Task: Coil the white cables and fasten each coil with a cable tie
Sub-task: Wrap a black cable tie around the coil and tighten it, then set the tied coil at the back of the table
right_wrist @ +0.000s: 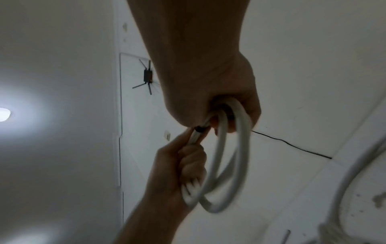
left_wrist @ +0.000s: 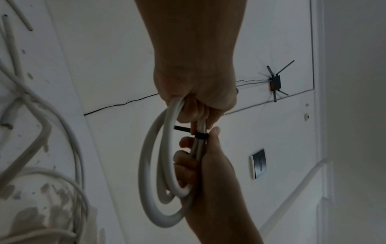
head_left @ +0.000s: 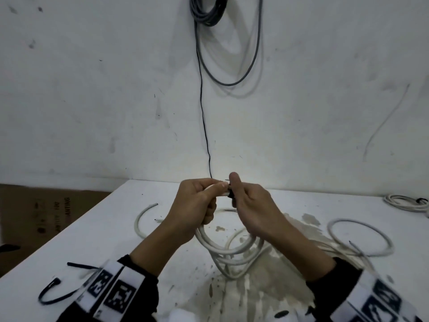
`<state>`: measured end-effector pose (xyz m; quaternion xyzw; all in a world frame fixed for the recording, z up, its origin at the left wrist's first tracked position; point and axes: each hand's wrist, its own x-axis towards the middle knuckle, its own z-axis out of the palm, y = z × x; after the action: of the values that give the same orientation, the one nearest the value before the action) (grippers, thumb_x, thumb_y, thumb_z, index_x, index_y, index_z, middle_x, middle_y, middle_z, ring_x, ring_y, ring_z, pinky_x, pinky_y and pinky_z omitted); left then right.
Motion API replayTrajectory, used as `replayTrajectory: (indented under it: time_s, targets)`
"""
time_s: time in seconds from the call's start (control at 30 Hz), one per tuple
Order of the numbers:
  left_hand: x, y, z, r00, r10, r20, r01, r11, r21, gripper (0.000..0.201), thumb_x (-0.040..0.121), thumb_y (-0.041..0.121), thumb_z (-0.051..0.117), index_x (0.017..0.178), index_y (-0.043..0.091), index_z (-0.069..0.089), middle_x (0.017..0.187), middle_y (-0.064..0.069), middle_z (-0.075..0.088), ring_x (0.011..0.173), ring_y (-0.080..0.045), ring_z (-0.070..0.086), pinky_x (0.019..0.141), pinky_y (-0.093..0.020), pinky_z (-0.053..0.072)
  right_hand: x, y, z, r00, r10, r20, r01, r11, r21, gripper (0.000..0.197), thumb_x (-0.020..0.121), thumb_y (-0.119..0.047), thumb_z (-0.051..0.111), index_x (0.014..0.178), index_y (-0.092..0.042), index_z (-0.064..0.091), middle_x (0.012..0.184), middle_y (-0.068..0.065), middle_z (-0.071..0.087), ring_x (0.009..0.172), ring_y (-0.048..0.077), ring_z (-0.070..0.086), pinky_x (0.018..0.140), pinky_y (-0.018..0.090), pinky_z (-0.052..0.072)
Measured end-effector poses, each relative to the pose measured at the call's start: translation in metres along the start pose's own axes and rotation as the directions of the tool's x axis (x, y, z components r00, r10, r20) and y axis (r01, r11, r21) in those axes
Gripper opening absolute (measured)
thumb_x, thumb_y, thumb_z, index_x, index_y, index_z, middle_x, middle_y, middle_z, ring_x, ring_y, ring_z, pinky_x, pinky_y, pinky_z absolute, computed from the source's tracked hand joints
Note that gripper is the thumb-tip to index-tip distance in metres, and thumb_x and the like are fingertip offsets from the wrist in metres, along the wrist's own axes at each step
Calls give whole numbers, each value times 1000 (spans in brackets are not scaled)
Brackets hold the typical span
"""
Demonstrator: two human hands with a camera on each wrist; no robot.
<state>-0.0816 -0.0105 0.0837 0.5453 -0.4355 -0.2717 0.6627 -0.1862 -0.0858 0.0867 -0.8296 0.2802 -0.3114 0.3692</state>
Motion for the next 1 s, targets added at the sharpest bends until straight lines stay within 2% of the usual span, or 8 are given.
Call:
replayTrajectory:
  time_s: [0.1, 0.23, 0.37, 0.53, 0.7, 0.8, 0.9, 1.0]
  targets:
    - [4, 3, 4, 1000, -24, 14, 25, 997, -80, 22, 90, 17, 56, 93, -1, 68, 45, 7, 26, 39, -8, 21, 37, -16, 25, 3, 7, 3, 990, 21, -139, -3, 992, 124, 72, 92, -57, 34, 76, 8, 60, 47, 0, 33, 39, 10, 31, 44, 25, 30]
    - [1, 2, 3, 986, -150, 75, 167, 903, -396, 46, 86, 43, 49, 102, 1, 62, 52, -2, 43, 47, -15, 44, 54, -29, 52, 6, 5, -8, 943, 232, -239, -89, 866, 492, 57, 92, -55, 40, 56, -11, 44, 44, 1, 27, 31, 13, 26, 36, 20, 26]
    - [-10, -9, 18, 973, -211, 94, 227, 801, -554, 54, 90, 49, 40, 103, 0, 58, 60, -6, 55, 55, -19, 56, 68, -35, 51, 5, 3, -11, 890, 305, -340, -58, 814, 578, 49, 95, -48, 39, 59, -15, 47, 48, 4, 31, 35, 12, 30, 32, 17, 31]
    - [-4, -2, 28, 961, -274, 23, 230, 757, -611, 51, 89, 55, 43, 74, 7, 53, 38, 4, 24, 27, -7, 20, 35, -18, 28, 3, 9, -11, 934, 270, -234, -85, 803, 590, 46, 96, -39, 44, 57, -15, 45, 38, -4, 28, 31, 11, 27, 35, 18, 29]
    - [3, -3, 31, 935, -354, -23, 278, 772, -572, 53, 90, 44, 52, 51, 16, 27, 36, 5, 15, 26, -9, 14, 32, -14, 18, 4, 13, -20, 966, 212, -145, -105, 840, 533, 48, 97, -38, 43, 56, -13, 37, 36, -6, 29, 31, 11, 29, 37, 20, 32]
    - [8, -2, 27, 951, -303, -63, 221, 807, -548, 54, 91, 37, 52, 52, 21, 20, 35, 7, 14, 27, -8, 12, 33, -14, 12, -1, 23, -31, 965, 245, 91, -243, 713, 657, 48, 99, -41, 35, 71, -6, 51, 48, 3, 47, 44, 20, 49, 53, 31, 48]
    - [15, 0, 25, 966, -249, -71, 185, 856, -482, 53, 92, 38, 51, 54, 21, 19, 37, 7, 14, 29, -7, 12, 33, -14, 13, -15, 31, -45, 953, 213, 215, -302, 641, 705, 30, 99, -23, 42, 100, 0, 60, 79, 15, 65, 76, 34, 68, 72, 45, 57]
    - [25, -3, 34, 976, -210, -63, 177, 925, -335, 50, 92, 41, 50, 55, 19, 25, 40, 7, 17, 32, -9, 15, 33, -17, 18, -25, 40, -55, 965, 218, 145, -257, 679, 687, 14, 94, -4, 50, 102, 2, 61, 84, 15, 69, 77, 31, 71, 65, 37, 60]
